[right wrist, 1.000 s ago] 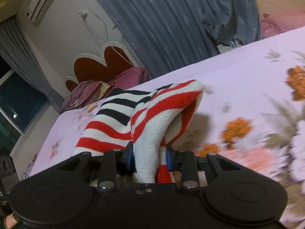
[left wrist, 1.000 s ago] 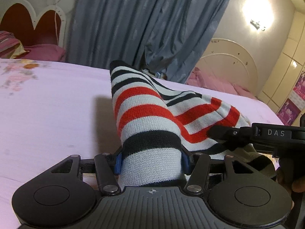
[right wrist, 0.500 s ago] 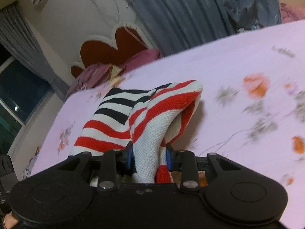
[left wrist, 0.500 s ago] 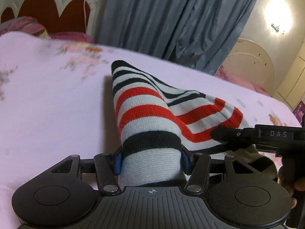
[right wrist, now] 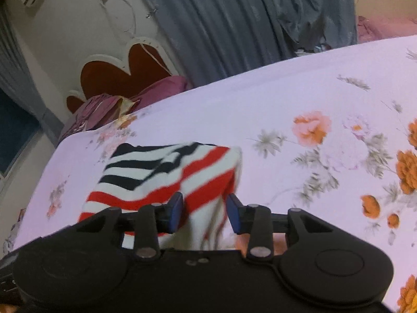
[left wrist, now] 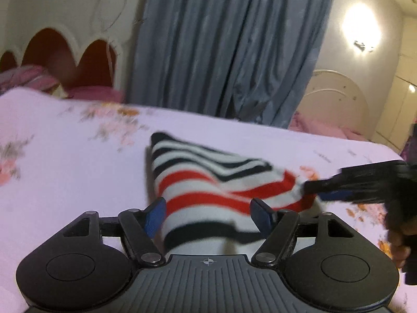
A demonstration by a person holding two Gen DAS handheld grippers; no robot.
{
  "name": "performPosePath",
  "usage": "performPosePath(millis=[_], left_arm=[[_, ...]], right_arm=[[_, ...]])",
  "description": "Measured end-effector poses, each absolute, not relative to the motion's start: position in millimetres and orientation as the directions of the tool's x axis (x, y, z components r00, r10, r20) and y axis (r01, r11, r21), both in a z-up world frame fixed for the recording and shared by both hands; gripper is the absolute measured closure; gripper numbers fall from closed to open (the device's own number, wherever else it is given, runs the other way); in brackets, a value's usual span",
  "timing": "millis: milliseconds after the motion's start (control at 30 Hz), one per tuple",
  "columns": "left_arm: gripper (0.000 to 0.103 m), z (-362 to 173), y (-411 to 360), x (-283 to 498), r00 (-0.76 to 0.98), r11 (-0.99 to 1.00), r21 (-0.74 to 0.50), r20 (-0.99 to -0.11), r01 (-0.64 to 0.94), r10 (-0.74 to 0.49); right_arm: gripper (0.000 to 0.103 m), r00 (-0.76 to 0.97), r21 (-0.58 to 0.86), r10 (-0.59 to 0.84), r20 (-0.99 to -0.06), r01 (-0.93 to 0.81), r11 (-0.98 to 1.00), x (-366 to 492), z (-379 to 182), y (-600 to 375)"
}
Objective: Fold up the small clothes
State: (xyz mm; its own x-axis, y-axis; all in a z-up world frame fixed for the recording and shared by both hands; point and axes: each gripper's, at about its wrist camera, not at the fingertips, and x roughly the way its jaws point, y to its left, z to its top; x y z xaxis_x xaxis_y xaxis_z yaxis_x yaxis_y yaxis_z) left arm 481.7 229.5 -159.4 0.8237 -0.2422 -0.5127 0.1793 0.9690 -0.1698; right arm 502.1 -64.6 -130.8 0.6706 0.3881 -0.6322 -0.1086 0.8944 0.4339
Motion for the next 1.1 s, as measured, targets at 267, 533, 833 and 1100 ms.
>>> performPosePath(millis=[267, 533, 833, 1100], left_arm=[[0.032, -178.0, 213.6, 501.8, 0.810, 0.979, -0.117, -0.550, 0.165, -0.202], [0.032, -190.1, 207.8, 502.1, 0.806, 0.981, -0.062, -0.562, 0.182, -0.185], [0.032, -172.8, 218.8, 483.7, 0.802, 0.978, -0.095, -0.560, 0.187, -0.208], [0.032, -178.2, 215.9, 478.5, 0.774, 0.980, -0.045, -0.606, 0.194, -0.181]], right_arm=[[0.081, 0.693, 0.340, 0.331, -0.641, -0.130, 0.931, 518.8, -138.2, -29.5], [0.090, 0.711, 0.265, 0.253, -0.656, -0.097, 0.959, 521.2, -151.8, -33.5], [0.078, 0.755, 0.295, 0.265, -0.600, -0.099, 0.950, 479.4, -113.1, -43.4], [0.078, 0.733, 0.159, 0.233, -0.639, -0.170, 0.972, 446.4, -122.7, -11.3]])
